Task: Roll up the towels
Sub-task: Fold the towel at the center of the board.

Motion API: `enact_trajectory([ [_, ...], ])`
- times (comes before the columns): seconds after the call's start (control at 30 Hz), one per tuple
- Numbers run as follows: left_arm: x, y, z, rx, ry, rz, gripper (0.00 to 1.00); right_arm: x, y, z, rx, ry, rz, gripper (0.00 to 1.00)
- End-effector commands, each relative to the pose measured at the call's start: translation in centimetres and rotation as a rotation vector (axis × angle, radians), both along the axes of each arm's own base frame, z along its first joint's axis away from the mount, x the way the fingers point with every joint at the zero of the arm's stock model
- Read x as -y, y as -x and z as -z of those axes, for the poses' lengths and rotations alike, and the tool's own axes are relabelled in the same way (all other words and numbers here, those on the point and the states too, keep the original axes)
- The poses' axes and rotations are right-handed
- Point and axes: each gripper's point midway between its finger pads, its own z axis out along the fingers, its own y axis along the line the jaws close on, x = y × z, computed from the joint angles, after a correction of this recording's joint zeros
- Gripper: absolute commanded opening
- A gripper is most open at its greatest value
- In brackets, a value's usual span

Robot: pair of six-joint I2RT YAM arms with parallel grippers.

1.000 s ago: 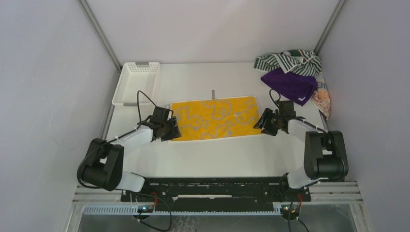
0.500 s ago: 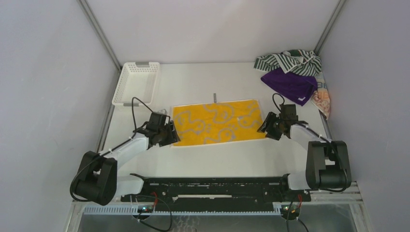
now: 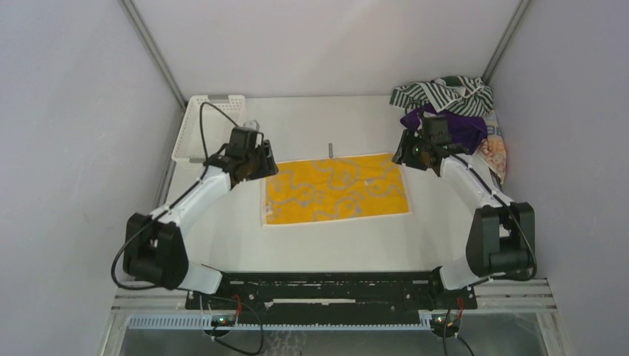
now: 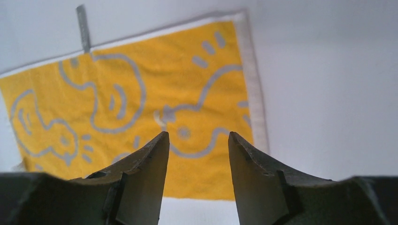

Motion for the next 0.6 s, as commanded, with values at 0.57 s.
enact_trajectory([
  [0.57, -4.4, -11.1, 4.3, -0.154, -0.284, -0.033, 0.47, 1.8, -7.4, 4.1, -0.068, 0.177, -0.04, 0.43],
])
